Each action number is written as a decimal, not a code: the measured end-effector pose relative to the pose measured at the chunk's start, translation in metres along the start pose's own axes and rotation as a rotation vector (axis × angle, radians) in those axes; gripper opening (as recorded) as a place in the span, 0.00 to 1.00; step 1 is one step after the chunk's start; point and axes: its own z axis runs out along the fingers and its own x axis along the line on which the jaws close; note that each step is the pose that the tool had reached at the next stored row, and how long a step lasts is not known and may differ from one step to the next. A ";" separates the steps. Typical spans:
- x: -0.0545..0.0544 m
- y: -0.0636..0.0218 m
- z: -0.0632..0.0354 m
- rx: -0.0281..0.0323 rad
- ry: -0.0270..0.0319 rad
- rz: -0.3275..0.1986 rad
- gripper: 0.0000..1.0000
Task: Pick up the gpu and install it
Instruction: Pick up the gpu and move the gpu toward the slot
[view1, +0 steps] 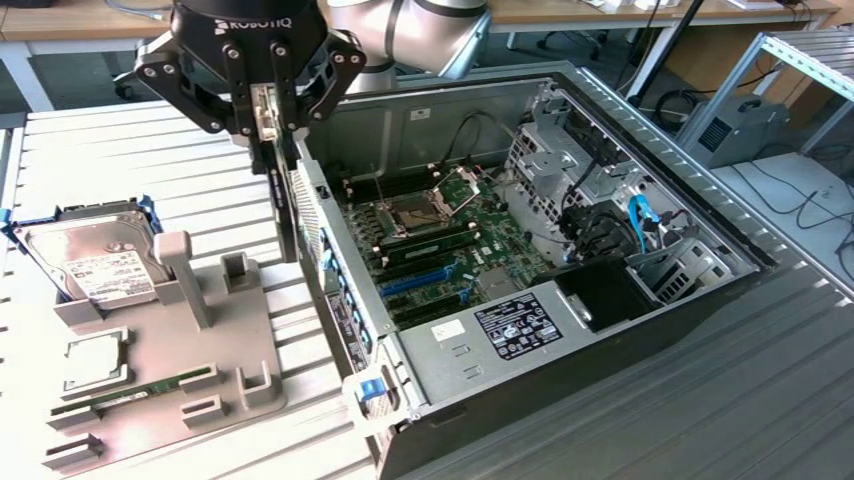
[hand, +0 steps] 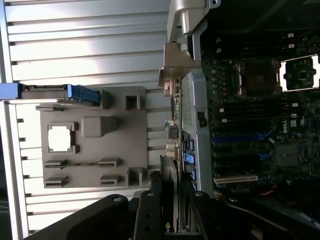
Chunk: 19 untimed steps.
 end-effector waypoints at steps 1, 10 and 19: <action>-0.001 0.0000 0.0000 0.0000 0.0000 0.000 0.26; -0.007 0.0005 0.0002 0.0001 0.0001 0.000 0.26; -0.014 0.0010 0.0005 0.0002 0.0000 0.000 0.26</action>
